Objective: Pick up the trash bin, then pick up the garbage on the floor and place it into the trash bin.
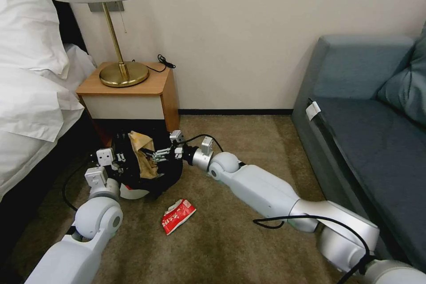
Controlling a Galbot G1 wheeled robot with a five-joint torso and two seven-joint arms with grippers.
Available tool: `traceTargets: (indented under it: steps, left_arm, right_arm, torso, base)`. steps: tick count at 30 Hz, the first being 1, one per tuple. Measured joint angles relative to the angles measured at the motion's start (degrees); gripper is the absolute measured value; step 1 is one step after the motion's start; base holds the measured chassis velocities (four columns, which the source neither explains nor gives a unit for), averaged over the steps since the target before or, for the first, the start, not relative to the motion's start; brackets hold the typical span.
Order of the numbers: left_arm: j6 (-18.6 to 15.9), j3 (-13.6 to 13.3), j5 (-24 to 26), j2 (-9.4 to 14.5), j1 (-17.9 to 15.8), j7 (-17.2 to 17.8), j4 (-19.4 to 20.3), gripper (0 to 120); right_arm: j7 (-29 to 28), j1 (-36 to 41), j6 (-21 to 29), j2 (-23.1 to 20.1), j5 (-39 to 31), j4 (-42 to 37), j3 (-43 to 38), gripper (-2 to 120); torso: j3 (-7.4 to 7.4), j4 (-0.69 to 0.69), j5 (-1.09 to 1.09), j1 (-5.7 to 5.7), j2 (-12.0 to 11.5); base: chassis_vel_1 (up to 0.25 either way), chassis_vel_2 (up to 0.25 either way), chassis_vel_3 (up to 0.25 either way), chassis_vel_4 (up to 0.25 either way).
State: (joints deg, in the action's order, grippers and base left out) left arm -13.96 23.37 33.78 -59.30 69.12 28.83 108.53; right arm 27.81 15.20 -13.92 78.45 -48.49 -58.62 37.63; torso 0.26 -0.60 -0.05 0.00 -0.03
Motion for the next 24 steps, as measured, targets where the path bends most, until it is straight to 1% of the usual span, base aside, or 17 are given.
traceTargets:
  steps: [4, 6, 9, 14, 17, 19, 20, 21, 22, 24]
  left_arm:
    - [0.12, -0.06, -0.24, -0.07, 0.02, -0.27, -0.19, 5]
    - [0.37, -0.06, -0.81, -0.1, 0.15, -0.64, -0.63, 5]
    - [0.5, -0.06, -0.96, -0.15, 0.3, -0.85, -0.81, 5]
    - [0.61, -0.02, -1.14, -0.38, 0.26, -0.99, -1.05, 5]
    - [0.73, 0.15, -1.38, -0.34, 0.17, -1.1, -1.2, 5]
    - [0.86, 0.38, -1.64, -0.03, 0.17, -1.18, -1.29, 5]
    - [0.86, 0.38, -1.64, -0.03, 0.17, -1.18, -1.29, 5]
    - [1.01, 0.55, -1.96, 0.19, 0.18, -1.21, -1.46, 5]
    - [1.01, 0.55, -1.96, 0.19, 0.18, -1.21, -1.46, 5]
    - [1.09, 0.72, -2.24, 0.38, 0.14, -1.2, -1.63, 5]
  right_arm:
    - [-0.08, -1.46, 1.03, -1.17, 0.06, -0.72, 2.36, 100]
    - [0.02, -2.96, 2.71, -2.32, -0.75, -2.57, 4.65, 100]
    - [0.54, -4.97, 3.99, -2.79, -2.37, -3.67, 6.67, 100]
    - [1.52, -7.09, 4.16, -2.88, -3.56, -3.61, 8.35, 100]
    - [1.57, -7.09, 4.03, -3.47, -4.09, -4.47, 7.89, 100]
    - [-0.08, -6.85, 4.56, -4.97, -5.15, -7.39, 7.23, 100]
    - [-0.08, -6.85, 4.56, -4.97, -5.15, -7.39, 7.23, 100]
    - [-2.46, -6.7, 5.21, -6.68, -6.54, -9.94, 7.03, 100]
    - [-2.46, -6.7, 5.21, -6.68, -6.54, -9.94, 7.03, 100]
    - [-7.38, -6.62, 7.5, -9.72, -10.27, -13.84, 6.9, 100]
  torso:
    - [0.0, -0.01, 0.0, 0.0, 0.0]
    - [0.0, 0.0, 0.0, 0.0, 0.0]
    - [0.0, 0.0, 0.0, 0.0, 0.0]
    - [0.0, 0.02, -0.01, 0.0, 0.0]
    - [0.0, 0.0, 0.0, 0.0, 0.0]
    - [0.0, 0.0, 0.0, 0.0, 0.0]
    - [0.0, 0.0, 0.0, 0.0, 0.0]
    - [0.0, 0.01, 0.0, 0.0, 0.0]
    - [0.0, 0.01, 0.0, 0.0, 0.0]
    - [0.0, 0.02, 0.01, 0.0, 0.0]
  base:
    - [0.0, 0.0, 0.0, 0.0]
    - [0.0, 0.0, 0.0, 0.0]
    - [0.0, 0.0, 0.0, 0.0]
    - [0.0, 0.0, 0.0, 0.0]
    - [0.0, 0.0, 0.0, 0.0]
    - [0.0, 0.0, 0.0, 0.0]
    - [0.0, 0.0, 0.0, 0.0]
    - [0.0, 0.0, 0.0, 0.0]
    - [0.0, 0.0, 0.0, 0.0]
    - [0.0, 0.0, 0.0, 0.0]
